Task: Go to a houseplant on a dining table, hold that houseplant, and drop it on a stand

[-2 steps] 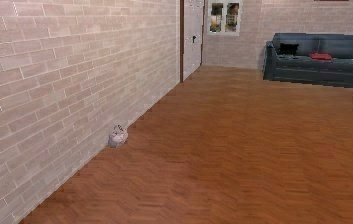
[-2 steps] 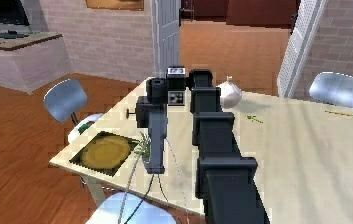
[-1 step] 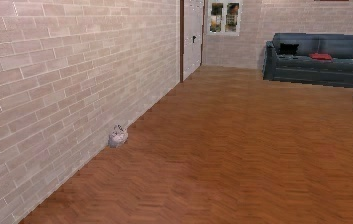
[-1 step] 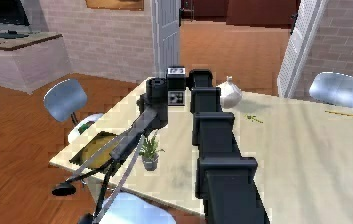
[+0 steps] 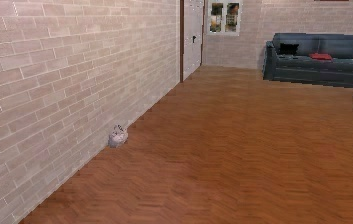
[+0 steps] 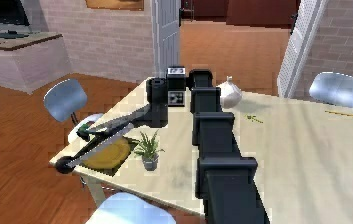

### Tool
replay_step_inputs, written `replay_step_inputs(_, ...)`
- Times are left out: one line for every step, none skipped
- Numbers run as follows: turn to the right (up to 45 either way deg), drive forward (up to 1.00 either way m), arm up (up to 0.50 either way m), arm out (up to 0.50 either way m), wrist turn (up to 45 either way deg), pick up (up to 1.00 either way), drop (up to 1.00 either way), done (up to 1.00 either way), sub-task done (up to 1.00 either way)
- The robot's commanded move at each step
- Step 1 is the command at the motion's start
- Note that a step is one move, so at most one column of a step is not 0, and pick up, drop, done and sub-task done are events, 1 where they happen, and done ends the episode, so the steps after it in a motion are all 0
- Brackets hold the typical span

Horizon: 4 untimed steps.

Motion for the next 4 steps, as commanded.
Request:
replay_step_inputs(0.0, 0.00, 0.00, 0.00, 45.0, 0.00, 0.00, 0.00, 0.00)
replay_step_inputs(0.0, 0.00, 0.00, 0.00, 30.0, 0.00, 0.00, 0.00, 0.00)
replay_step_inputs(0.0, 0.00, -0.30, 0.00, 0.0, 0.00, 0.00, 0.00, 0.00)
replay_step_inputs(0.0, 0.00, 0.00, 0.00, 0.0, 1.00, 0.00, 0.00, 0.00)
